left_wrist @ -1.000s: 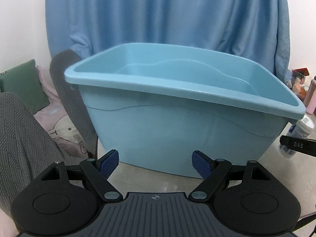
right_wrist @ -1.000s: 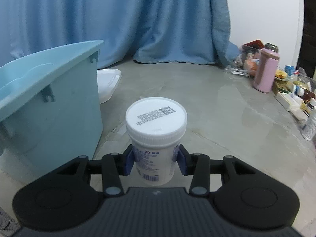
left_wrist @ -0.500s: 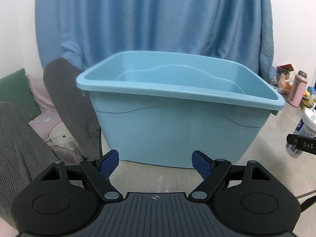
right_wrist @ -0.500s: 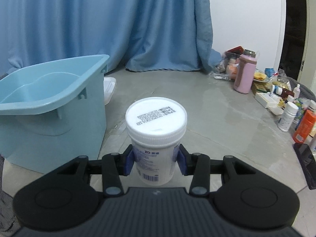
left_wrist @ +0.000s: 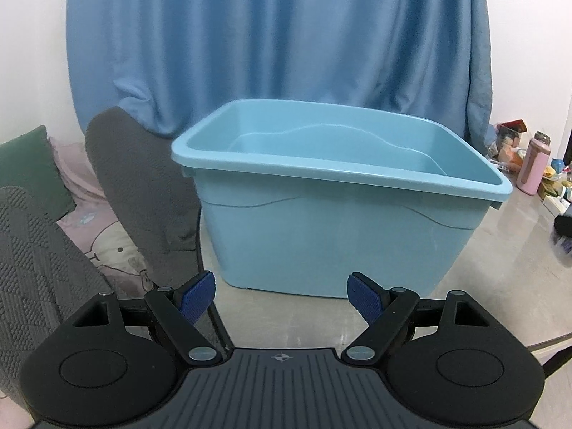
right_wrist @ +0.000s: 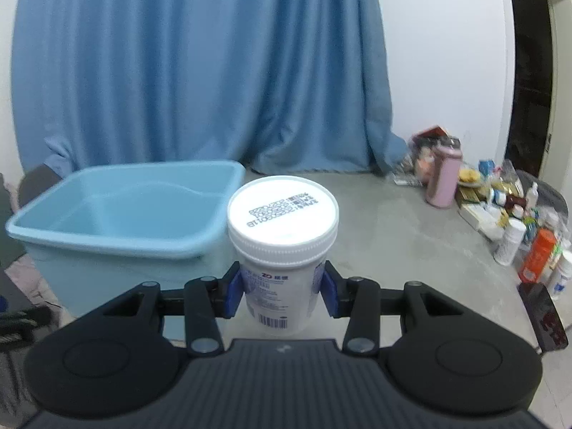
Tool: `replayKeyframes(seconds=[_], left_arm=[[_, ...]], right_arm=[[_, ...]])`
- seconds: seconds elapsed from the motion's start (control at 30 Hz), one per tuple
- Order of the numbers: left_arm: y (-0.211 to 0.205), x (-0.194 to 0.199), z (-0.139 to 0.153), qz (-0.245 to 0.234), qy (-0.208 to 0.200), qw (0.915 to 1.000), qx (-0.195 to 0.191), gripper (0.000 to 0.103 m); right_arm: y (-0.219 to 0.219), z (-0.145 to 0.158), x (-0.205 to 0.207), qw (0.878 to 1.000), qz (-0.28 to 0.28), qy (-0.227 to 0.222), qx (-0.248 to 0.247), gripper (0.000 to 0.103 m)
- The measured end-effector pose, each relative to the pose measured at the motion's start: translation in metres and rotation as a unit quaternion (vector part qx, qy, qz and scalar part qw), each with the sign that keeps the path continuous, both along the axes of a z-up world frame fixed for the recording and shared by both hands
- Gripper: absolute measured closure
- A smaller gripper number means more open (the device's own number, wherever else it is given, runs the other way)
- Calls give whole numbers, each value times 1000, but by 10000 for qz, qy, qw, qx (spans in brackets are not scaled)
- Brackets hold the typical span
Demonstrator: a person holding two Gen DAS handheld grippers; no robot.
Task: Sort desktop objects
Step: 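Lift and carry the white bottle over the blue tub with the right gripper, then open the right gripper to drop the white bottle into the tub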
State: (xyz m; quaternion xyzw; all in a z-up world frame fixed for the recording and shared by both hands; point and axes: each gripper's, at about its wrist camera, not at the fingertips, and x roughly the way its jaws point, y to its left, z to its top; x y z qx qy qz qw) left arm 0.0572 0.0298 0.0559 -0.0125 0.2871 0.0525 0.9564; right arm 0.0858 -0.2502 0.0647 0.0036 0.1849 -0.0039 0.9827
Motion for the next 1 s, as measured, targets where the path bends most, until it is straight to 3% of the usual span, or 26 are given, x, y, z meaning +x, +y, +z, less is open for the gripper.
replayKeyframes(seconds=[0.23,0.43,1.0], left_arm=[[11,0,2,84,-74,9999,-113,20],[20,6,4,241,-98,9995,-162,20],[38,33,10,809,-102,9966,-107,20]], right_arm=[[25,32,-4,9988,389,-284,5,58],[52,46,17,9962,747,-441,-112,58],[111,34,107,9911,1331,23,-48,58]])
